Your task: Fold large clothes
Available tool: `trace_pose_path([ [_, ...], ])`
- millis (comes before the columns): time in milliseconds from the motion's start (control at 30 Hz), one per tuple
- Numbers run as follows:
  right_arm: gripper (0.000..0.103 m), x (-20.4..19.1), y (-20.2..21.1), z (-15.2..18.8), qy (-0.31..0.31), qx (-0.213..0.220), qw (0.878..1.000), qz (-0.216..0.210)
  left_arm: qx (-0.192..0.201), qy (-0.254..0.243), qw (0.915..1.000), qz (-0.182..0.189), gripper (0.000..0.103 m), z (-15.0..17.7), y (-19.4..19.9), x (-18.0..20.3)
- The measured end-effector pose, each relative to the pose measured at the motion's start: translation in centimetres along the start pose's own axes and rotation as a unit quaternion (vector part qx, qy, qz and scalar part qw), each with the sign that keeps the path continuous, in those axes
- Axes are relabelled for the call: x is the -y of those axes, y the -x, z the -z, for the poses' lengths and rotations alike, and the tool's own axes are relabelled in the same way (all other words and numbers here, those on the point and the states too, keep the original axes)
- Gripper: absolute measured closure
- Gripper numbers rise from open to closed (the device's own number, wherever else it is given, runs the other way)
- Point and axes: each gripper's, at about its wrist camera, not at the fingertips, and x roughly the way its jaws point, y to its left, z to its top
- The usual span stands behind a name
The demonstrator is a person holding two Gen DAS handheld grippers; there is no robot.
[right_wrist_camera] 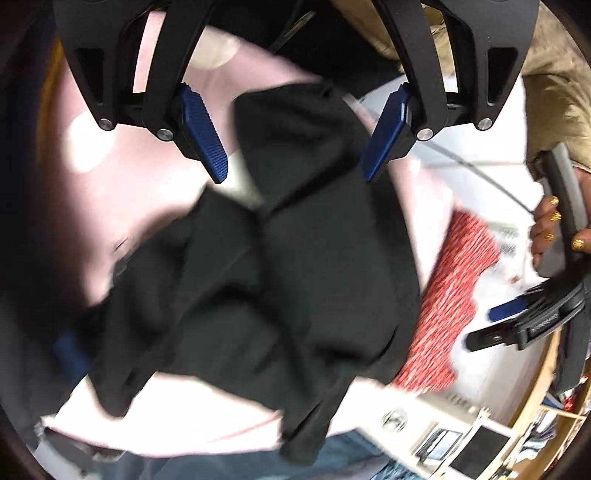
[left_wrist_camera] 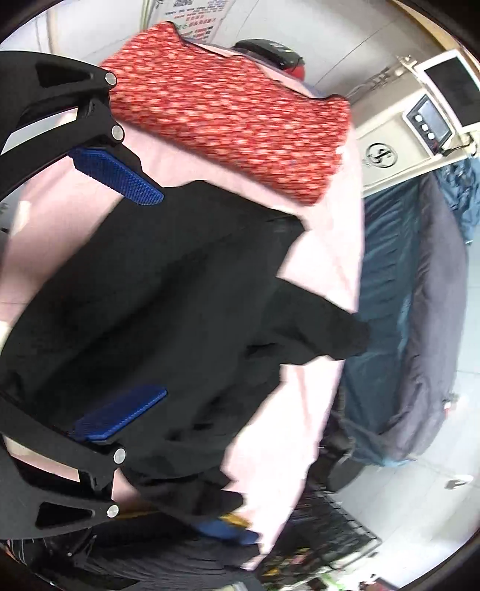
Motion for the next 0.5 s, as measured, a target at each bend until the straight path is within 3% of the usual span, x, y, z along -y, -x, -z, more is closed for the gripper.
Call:
trace_pose_path([
  [167, 0.028, 2.0, 2.2, -4.2, 0.000, 0.041, 0.999, 0.032, -0.002, 0.000, 0.9988, 0.050, 0.007, -5.0, -2.8, 1.0],
  [367, 0.028, 2.5, 0.5, -8.7, -0.005, 0.047, 0.996, 0.072, -0.068, 0.033, 0.9969, 0.022, 0.007, -10.0, -11.8, 0.3],
  [500, 0.028, 2.5, -3.2, -10.8, -0.042, 0.030, 0.998, 0.048, -0.085, 0.054, 0.9948, 0.014, 0.007, -11.9, -16.6, -1.2],
])
